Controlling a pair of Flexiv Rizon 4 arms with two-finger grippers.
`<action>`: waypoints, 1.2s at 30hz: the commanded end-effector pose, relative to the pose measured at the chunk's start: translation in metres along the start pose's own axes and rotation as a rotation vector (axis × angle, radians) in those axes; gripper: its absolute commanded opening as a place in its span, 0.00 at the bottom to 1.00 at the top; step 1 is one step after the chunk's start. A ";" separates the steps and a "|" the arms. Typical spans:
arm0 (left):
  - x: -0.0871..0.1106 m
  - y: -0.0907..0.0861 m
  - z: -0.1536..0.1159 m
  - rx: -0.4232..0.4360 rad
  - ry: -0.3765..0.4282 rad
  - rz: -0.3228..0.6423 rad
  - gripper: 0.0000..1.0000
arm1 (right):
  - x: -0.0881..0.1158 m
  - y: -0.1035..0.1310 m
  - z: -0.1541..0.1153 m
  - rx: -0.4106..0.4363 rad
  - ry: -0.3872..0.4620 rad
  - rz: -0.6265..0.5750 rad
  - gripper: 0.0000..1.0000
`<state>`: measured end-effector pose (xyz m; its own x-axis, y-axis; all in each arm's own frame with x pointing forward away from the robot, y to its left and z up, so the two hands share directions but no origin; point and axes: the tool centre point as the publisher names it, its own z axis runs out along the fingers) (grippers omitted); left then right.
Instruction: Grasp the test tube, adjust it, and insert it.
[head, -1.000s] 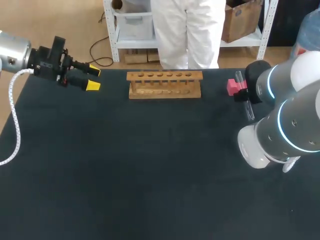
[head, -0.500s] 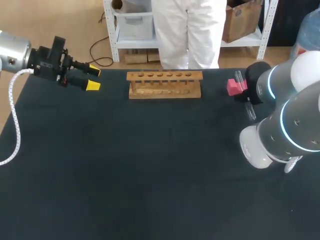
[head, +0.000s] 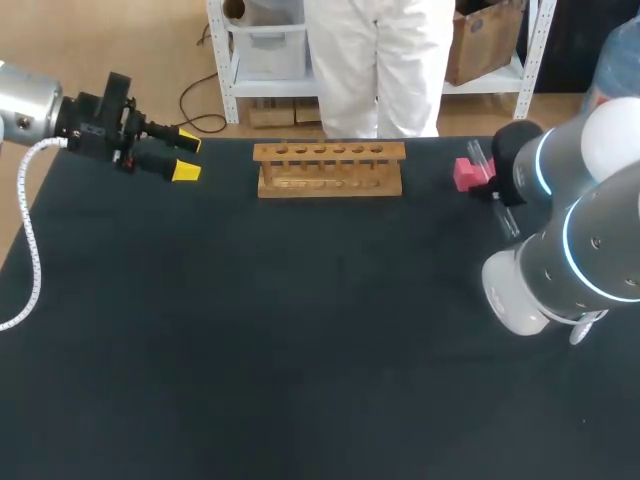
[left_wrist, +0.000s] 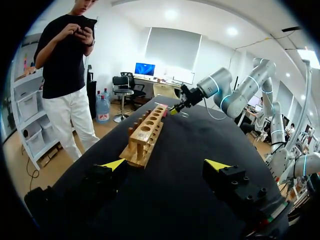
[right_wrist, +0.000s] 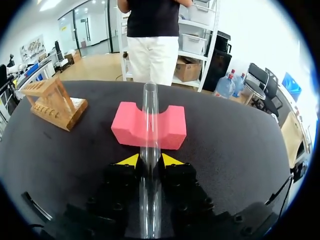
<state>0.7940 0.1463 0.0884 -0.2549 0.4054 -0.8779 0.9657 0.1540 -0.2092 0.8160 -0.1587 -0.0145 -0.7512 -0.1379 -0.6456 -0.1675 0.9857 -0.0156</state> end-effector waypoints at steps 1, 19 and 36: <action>0.001 0.001 0.000 0.002 0.000 0.001 1.00 | -0.002 0.004 -0.012 0.020 -0.003 0.004 0.00; 0.001 0.001 0.000 0.002 0.000 0.001 1.00 | -0.010 0.026 -0.086 0.064 0.003 0.033 0.00; 0.001 0.001 0.000 0.002 0.000 0.001 1.00 | -0.047 0.105 -0.110 -0.030 -0.038 -0.034 0.00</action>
<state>0.7940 0.1463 0.0884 -0.2549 0.4054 -0.8779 0.9656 0.1540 -0.2093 0.7553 -0.0674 0.1003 -0.7146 -0.1691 -0.6788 -0.2067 0.9781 -0.0260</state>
